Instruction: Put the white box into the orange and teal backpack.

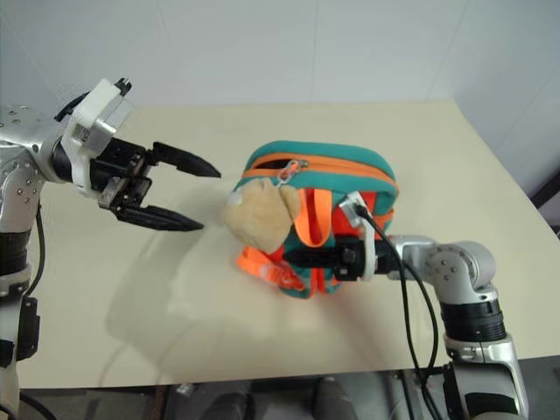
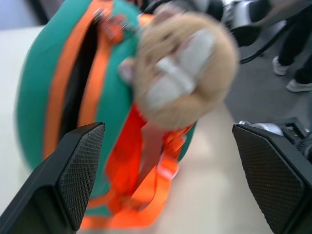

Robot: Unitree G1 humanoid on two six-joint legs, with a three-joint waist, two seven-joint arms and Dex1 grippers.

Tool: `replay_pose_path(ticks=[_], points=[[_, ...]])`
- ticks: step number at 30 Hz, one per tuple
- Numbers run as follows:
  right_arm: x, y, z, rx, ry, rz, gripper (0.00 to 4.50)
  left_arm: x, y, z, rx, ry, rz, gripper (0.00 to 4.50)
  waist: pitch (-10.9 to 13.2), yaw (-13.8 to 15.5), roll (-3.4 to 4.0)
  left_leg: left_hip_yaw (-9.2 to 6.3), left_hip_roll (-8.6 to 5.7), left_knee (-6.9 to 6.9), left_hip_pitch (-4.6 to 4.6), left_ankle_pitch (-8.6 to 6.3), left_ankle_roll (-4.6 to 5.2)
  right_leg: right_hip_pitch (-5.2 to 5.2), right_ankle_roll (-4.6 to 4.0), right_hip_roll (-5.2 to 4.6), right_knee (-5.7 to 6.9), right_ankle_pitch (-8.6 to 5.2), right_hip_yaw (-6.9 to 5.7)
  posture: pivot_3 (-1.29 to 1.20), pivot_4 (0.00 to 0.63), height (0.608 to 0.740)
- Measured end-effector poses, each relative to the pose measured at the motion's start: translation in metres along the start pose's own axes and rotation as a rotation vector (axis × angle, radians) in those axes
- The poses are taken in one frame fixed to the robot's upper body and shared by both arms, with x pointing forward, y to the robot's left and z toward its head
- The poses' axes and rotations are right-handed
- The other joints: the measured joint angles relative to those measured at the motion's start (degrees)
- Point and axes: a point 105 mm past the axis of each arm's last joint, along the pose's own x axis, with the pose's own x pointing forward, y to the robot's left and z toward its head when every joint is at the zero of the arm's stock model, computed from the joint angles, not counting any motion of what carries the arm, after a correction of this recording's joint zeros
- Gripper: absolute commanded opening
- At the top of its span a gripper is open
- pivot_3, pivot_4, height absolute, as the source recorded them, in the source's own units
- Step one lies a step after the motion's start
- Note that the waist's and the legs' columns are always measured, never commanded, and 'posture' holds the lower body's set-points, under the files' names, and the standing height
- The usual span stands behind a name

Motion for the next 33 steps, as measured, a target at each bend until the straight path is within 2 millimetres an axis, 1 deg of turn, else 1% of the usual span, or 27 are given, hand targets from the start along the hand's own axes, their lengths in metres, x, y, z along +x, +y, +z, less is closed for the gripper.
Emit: replay_pose_path(ticks=[5,12,18,19,20,27,30,32,33], points=[[0.001,0.000,0.000,0.000,-0.001,0.001,0.53,0.014,0.002,0.004,0.020,-0.044,-0.006,4.46,0.0,0.0,0.00,0.01,0.00,0.00,0.00,0.00,0.00,0.00,0.00,0.00,-0.01,0.00,0.01,0.00,0.150,0.740],[0.002,0.000,0.000,0.001,-0.004,0.007,0.53,0.036,0.003,0.000,0.000,-0.069,-0.054,4.46,0.0,0.1,-0.01,0.01,-0.01,0.00,0.00,0.00,0.00,0.01,0.00,0.00,-0.01,0.00,0.01,0.00,0.150,0.740],[0.003,-0.002,-0.001,0.007,-0.009,0.000,0.53,0.056,0.006,0.009,0.018,-0.132,-0.089,4.46,0.0,0.0,-0.01,0.01,-0.01,0.02,0.00,0.00,0.00,0.01,0.00,0.00,-0.02,0.00,0.02,0.00,0.150,0.740],[0.003,-0.002,-0.001,0.007,-0.010,-0.001,0.53,0.058,0.006,0.010,0.021,-0.140,-0.091,4.08,0.0,0.0,-0.01,0.01,-0.01,0.01,0.00,0.00,0.00,0.00,0.00,0.00,-0.02,0.00,0.02,0.00,0.150,0.740],[0.003,-0.002,-0.001,0.007,-0.010,0.000,0.53,0.060,0.006,0.011,0.022,-0.147,-0.095,3.89,0.0,-0.1,-0.01,0.01,-0.01,0.01,0.01,0.00,0.00,0.01,0.00,0.00,-0.01,0.00,0.02,0.00,0.150,0.740],[0.005,-0.002,-0.003,0.007,-0.013,-0.005,0.53,0.057,0.006,0.009,0.019,-0.130,-0.085,1.85,0.0,0.0,-0.01,0.01,-0.01,0.02,0.01,0.00,0.00,0.01,0.00,0.00,-0.02,0.00,0.02,0.00,0.150,0.740],[0.005,-0.002,-0.003,0.007,-0.014,-0.004,0.53,0.051,0.007,0.008,0.023,-0.109,-0.066,1.17,0.0,-0.1,-0.01,0.01,-0.01,0.01,0.02,0.00,0.00,0.00,0.00,0.00,-0.02,0.00,0.02,0.00,0.150,0.740],[0.005,-0.002,-0.003,0.007,-0.014,-0.005,0.53,0.045,0.010,0.006,0.025,-0.100,-0.047,0.92,0.0,-0.1,-0.01,0.00,-0.01,0.00,0.02,0.00,0.00,0.01,0.00,0.00,-0.02,0.00,0.02,0.00,0.150,0.740],[0.005,-0.002,-0.003,0.007,-0.014,-0.005,0.53,0.040,0.012,0.003,0.016,-0.085,-0.034,0.92,0.0,-0.1,-0.01,0.01,-0.01,0.00,0.02,0.00,0.00,0.01,0.00,0.01,-0.01,0.00,0.02,0.00,0.150,0.740]])
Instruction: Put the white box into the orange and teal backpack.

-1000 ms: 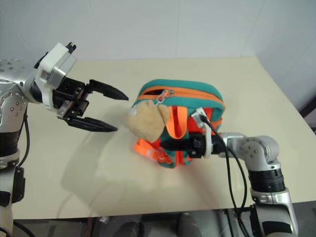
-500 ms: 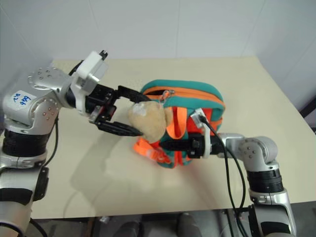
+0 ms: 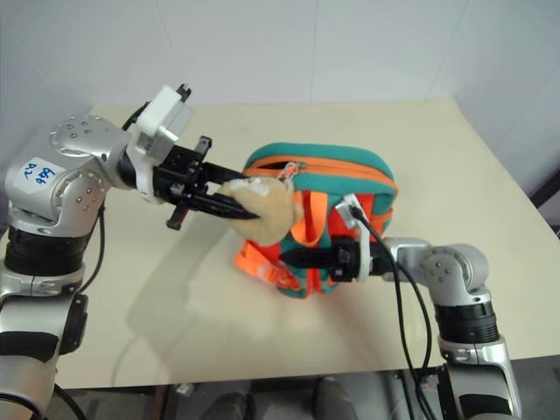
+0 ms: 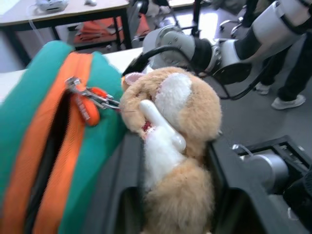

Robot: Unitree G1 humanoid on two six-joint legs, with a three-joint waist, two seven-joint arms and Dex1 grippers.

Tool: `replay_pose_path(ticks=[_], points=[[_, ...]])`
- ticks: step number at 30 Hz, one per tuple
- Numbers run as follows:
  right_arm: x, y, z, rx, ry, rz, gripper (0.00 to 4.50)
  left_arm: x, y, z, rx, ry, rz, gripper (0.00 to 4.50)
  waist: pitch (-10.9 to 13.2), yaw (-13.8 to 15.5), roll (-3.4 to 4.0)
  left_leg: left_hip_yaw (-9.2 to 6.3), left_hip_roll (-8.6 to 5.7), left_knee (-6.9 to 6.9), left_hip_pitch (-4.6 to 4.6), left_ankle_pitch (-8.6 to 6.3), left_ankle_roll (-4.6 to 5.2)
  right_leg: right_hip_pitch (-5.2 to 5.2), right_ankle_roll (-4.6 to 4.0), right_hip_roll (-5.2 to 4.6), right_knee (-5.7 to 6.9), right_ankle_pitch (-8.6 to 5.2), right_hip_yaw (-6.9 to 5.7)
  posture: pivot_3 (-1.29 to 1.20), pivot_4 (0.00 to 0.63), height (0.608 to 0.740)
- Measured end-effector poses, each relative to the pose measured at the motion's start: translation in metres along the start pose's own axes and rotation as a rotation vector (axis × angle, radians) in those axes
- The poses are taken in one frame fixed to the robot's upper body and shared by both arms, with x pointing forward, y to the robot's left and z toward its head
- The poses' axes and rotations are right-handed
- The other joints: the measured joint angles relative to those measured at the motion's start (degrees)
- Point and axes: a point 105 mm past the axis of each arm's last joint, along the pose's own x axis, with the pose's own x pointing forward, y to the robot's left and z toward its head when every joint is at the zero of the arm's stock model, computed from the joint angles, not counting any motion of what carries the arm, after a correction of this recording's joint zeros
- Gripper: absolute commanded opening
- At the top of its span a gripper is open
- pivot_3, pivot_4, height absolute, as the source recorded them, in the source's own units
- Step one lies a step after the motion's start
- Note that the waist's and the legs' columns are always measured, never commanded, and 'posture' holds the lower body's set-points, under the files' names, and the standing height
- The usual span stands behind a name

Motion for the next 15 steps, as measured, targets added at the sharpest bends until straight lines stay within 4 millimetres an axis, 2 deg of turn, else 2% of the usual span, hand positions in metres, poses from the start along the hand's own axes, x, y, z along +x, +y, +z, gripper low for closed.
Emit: replay_pose_path(ticks=[8,15], points=[[0.001,0.001,-0.001,-0.005,0.003,-0.002,0.53,-0.044,0.025,-0.007,-0.007,0.077,0.163,0.92,0.0,0.2,0.00,0.00,-0.02,0.00,-0.01,0.00,0.00,0.01,0.00,0.00,-0.03,0.00,-0.02,0.00,0.150,0.740],[0.002,0.001,-0.001,0.000,-0.003,-0.001,0.53,-0.073,0.043,-0.029,-0.087,0.080,0.287,0.92,0.0,0.1,0.00,0.00,-0.01,0.00,-0.01,0.00,0.00,0.00,0.00,0.00,0.00,0.00,-0.02,0.00,0.150,0.740]])
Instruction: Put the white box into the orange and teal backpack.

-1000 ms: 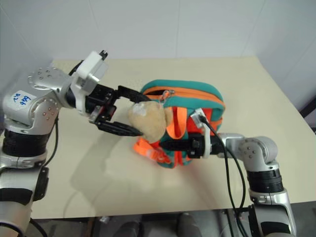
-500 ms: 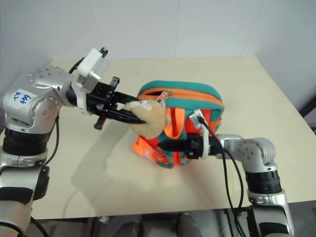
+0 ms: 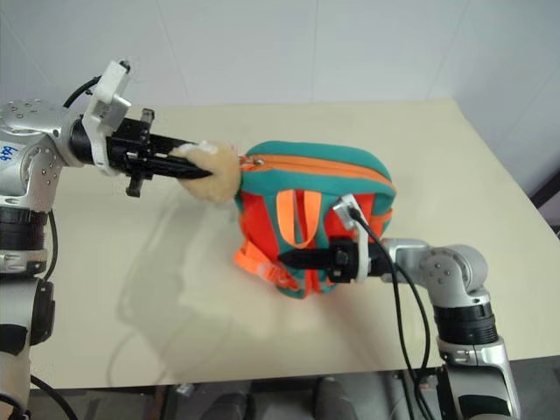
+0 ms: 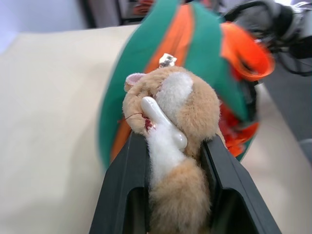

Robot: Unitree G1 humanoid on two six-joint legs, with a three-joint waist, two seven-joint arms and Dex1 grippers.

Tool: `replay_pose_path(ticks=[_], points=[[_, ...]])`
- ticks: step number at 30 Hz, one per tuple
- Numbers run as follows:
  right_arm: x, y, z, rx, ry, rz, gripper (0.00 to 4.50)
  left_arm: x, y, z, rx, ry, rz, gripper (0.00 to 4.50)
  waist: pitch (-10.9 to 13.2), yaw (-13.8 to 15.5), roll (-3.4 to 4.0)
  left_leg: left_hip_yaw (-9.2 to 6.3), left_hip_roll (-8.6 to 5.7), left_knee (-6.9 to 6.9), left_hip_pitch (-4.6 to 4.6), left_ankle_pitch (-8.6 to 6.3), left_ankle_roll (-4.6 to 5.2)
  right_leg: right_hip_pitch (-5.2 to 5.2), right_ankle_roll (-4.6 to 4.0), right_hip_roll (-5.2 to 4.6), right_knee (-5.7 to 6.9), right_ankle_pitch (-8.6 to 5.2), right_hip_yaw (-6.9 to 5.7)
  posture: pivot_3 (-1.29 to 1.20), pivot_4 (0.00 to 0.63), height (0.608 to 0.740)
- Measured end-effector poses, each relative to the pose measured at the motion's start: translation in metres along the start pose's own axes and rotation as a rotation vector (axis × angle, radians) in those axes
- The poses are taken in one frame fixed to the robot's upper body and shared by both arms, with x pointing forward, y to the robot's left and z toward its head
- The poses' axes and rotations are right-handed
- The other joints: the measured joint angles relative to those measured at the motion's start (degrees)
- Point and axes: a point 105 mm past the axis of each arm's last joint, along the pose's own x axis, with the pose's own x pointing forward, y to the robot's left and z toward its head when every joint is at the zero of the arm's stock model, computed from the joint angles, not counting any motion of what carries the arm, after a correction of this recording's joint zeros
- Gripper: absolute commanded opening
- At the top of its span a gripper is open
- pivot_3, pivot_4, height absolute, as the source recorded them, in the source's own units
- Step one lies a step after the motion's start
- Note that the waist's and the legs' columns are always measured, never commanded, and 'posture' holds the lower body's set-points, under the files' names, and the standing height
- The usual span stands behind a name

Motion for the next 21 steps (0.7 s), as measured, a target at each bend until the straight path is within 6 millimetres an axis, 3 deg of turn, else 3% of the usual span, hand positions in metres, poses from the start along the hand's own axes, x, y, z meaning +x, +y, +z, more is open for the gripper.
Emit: replay_pose_path(ticks=[9,14,21], points=[[-0.002,0.000,-0.001,0.006,-0.015,-0.015,0.53,-0.014,0.015,-0.057,-0.174,0.054,0.101,0.92,0.0,0.1,-0.01,-0.01,0.00,-0.01,-0.02,0.00,0.00,-0.01,0.00,0.00,-0.01,0.00,-0.02,0.00,0.150,0.740],[-0.003,0.001,-0.001,0.005,-0.023,-0.019,0.53,-0.001,0.019,-0.077,-0.239,0.041,0.108,0.92,0.0,0.2,-0.04,0.00,-0.01,0.01,-0.01,0.00,0.00,0.01,0.00,-0.02,0.01,0.00,-0.02,0.00,0.150,0.740],[-0.004,0.001,0.000,0.007,-0.029,-0.022,0.53,0.036,0.020,-0.109,-0.317,0.046,0.109,0.92,0.0,0.2,-0.05,-0.01,-0.01,0.02,-0.04,0.00,0.01,-0.01,0.00,-0.02,0.01,0.00,-0.03,0.00,0.150,0.740]])
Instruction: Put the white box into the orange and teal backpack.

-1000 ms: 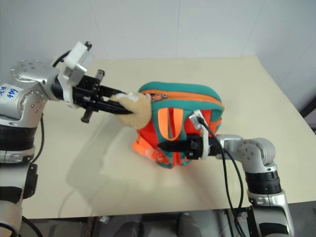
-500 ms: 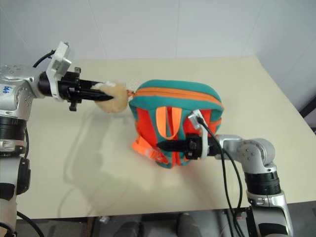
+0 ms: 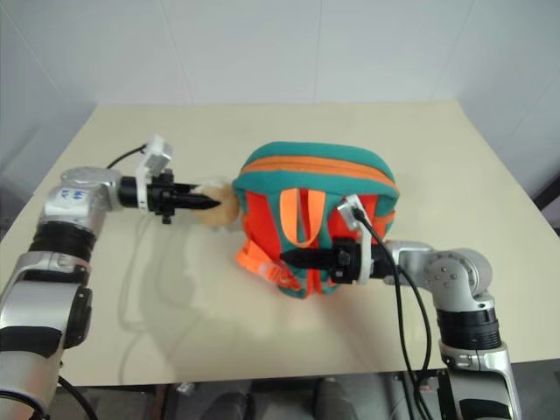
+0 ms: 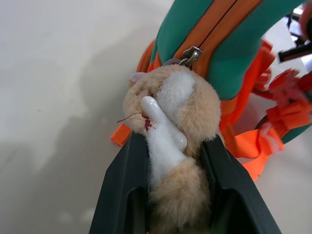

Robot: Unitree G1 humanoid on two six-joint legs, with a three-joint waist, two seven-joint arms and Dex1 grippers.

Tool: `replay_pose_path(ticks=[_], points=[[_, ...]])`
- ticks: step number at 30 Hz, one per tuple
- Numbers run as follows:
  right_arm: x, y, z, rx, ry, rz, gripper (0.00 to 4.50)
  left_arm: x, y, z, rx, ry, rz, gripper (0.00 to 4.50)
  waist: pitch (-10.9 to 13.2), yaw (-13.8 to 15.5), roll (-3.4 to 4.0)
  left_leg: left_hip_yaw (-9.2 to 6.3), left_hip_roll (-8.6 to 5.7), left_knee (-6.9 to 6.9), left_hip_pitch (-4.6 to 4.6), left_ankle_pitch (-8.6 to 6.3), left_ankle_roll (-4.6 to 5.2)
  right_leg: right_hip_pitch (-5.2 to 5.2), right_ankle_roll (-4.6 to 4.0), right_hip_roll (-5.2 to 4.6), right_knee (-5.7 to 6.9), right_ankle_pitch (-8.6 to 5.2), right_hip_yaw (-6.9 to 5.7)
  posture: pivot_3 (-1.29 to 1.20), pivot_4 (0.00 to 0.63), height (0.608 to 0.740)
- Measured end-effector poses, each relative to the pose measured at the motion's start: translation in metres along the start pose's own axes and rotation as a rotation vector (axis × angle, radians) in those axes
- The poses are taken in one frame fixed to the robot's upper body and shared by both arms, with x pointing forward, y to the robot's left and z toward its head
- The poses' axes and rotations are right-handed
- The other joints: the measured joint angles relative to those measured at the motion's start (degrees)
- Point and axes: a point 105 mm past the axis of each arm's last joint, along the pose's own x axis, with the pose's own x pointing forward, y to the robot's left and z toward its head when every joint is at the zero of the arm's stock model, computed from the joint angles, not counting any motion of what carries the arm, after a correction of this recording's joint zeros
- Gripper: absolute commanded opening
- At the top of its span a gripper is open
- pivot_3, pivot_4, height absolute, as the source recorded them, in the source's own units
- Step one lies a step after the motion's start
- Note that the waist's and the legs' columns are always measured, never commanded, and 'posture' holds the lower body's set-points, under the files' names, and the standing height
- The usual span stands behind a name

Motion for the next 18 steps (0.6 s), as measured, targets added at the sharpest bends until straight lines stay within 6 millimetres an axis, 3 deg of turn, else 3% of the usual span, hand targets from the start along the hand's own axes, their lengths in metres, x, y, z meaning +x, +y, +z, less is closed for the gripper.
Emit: replay_pose_path(ticks=[6,11,18], points=[[0.000,0.000,0.000,0.006,0.002,-0.004,0.53,0.016,-0.006,-0.023,0.007,0.014,-0.023,0.92,0.0,0.3,-0.05,-0.01,-0.01,0.02,0.03,0.00,0.00,0.03,0.00,-0.03,0.02,0.00,0.00,0.00,0.150,0.740],[0.000,0.002,0.000,-0.011,0.007,-0.008,0.53,0.014,-0.018,-0.025,0.082,0.014,-0.054,0.92,0.0,0.9,-0.06,-0.01,-0.02,0.03,0.02,0.00,0.00,0.02,0.01,-0.05,0.01,0.00,0.02,0.00,0.150,0.740],[-0.010,0.011,0.021,-0.170,-0.004,-0.059,2.83,-0.015,-0.045,-0.012,0.239,0.047,-0.072,3.04,0.0,0.9,-0.03,0.04,0.02,-0.09,-0.02,-0.01,0.00,-0.10,0.00,-0.05,-0.05,0.00,0.04,0.00,0.150,0.740]])
